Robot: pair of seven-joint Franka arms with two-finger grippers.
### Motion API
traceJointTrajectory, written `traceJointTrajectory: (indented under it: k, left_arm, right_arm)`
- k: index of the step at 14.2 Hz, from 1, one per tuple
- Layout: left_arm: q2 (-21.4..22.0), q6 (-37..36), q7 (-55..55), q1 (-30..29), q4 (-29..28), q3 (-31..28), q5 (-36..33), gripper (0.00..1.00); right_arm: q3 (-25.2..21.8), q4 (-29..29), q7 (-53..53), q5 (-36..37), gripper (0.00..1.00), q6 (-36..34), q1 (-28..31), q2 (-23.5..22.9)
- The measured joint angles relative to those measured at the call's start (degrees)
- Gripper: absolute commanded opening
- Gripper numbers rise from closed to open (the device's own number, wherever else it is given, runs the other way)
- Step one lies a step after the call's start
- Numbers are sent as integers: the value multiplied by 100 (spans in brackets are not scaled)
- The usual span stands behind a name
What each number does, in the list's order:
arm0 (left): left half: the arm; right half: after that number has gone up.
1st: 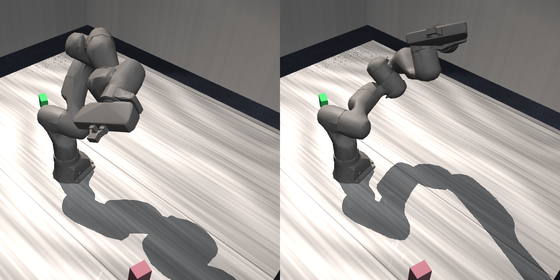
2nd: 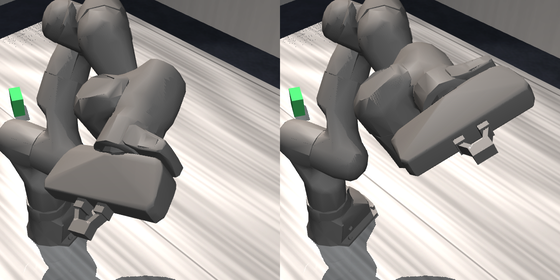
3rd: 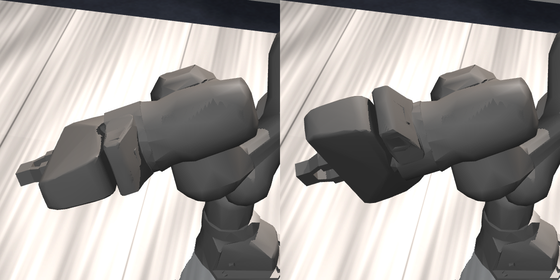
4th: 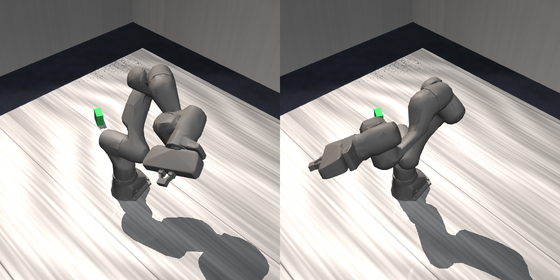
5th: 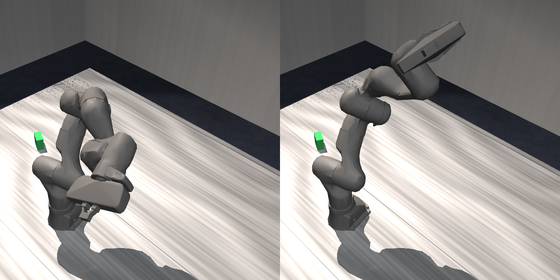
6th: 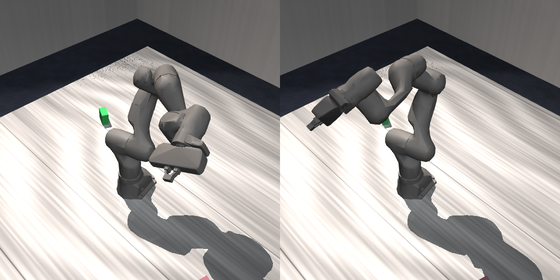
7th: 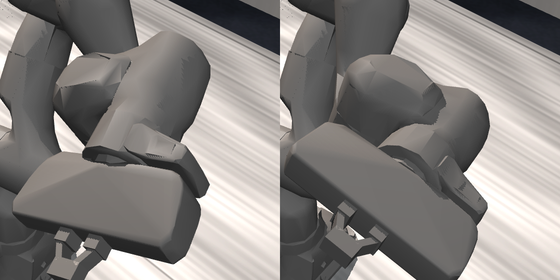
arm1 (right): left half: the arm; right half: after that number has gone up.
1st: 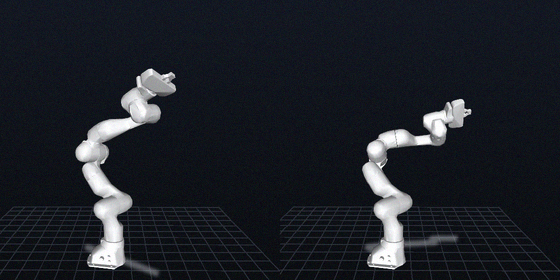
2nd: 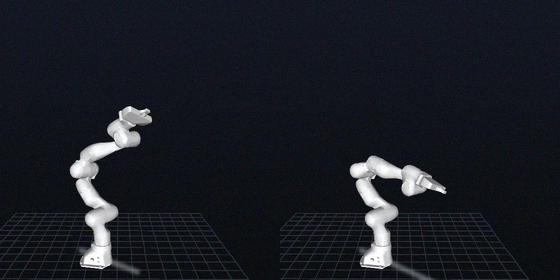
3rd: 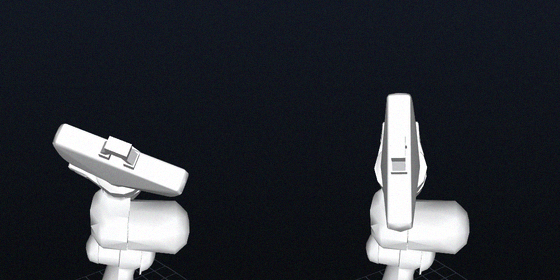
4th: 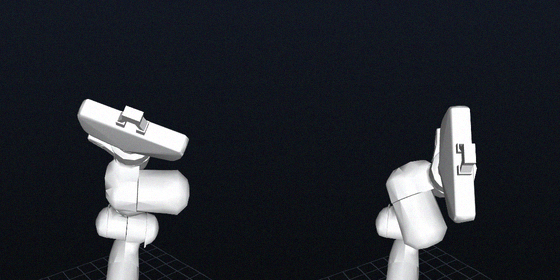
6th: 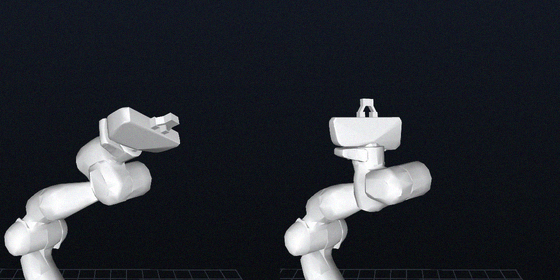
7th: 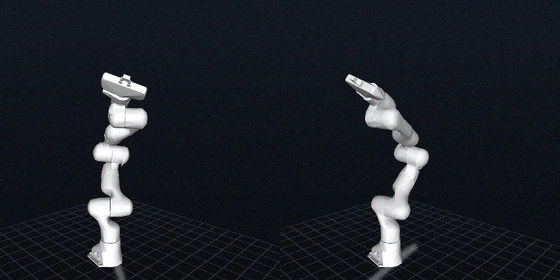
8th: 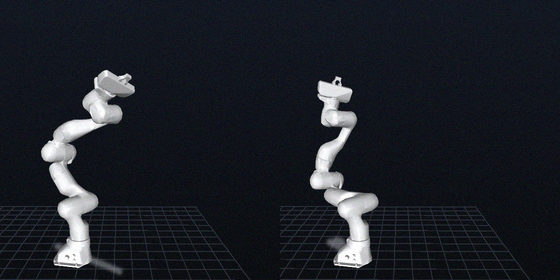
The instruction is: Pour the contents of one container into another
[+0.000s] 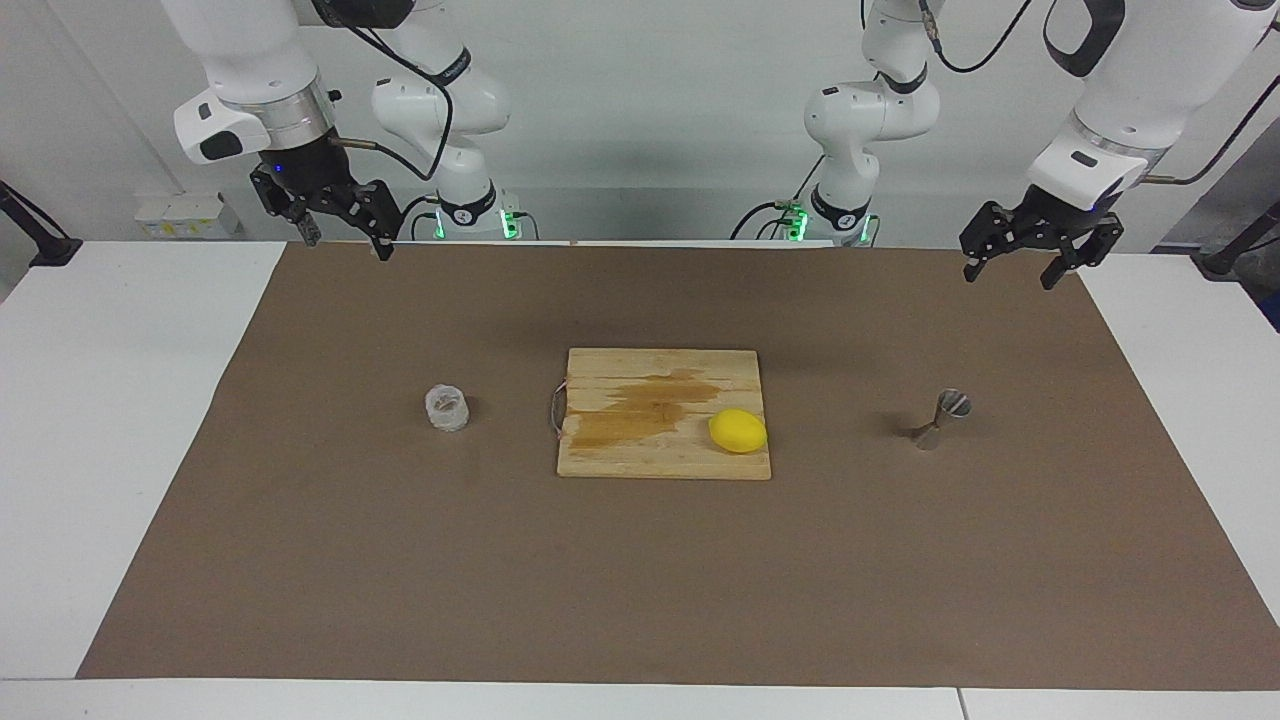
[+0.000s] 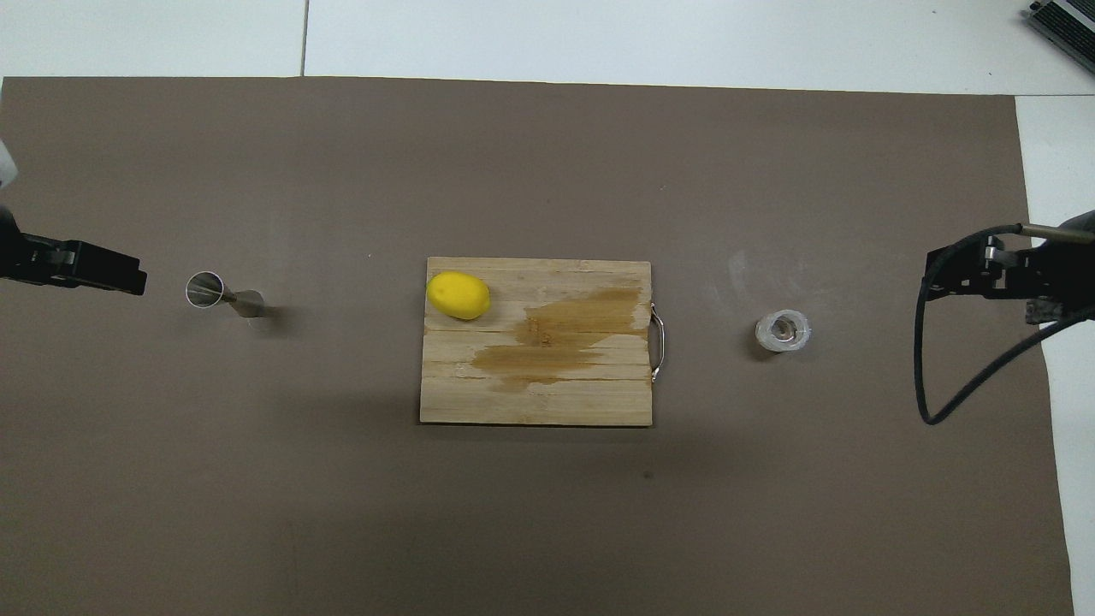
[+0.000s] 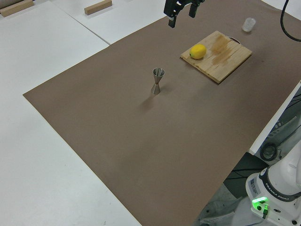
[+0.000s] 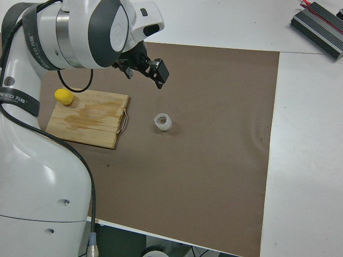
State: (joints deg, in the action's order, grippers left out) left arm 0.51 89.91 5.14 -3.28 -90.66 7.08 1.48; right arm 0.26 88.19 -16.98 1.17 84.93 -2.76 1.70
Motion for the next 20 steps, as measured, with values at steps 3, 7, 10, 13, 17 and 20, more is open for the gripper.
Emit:
traceJointTrajectory:
  k: [3,7,10,13,17,20]
  left_arm:
    - [-79,3,-69,-16,-4,-29,60,100]
    - [-521,5,-643,-109,-5,-132,435,100]
    - [-841,-31,-1391,-369,-8,-146,925,100]
    - [-1178,-150,-2126,-617,-15,-157,1236,100]
    - [-1605,-241,-3091,-891,-33,-166,1724,100]
    - [-1987,-247,-3580,-1386,-40,-181,2567,100]
  right_arm:
    - [0,0,1,0,100,0,-1,0]
    - [0,0,1,0,100,0,-1,0]
    - [0,0,2,0,100,0,-1,0]
    - [0,0,3,0,100,0,-2,0]
    - [0,1,4,0,100,-1,-2,0]
    - [0,1,4,0,100,-1,-2,0]
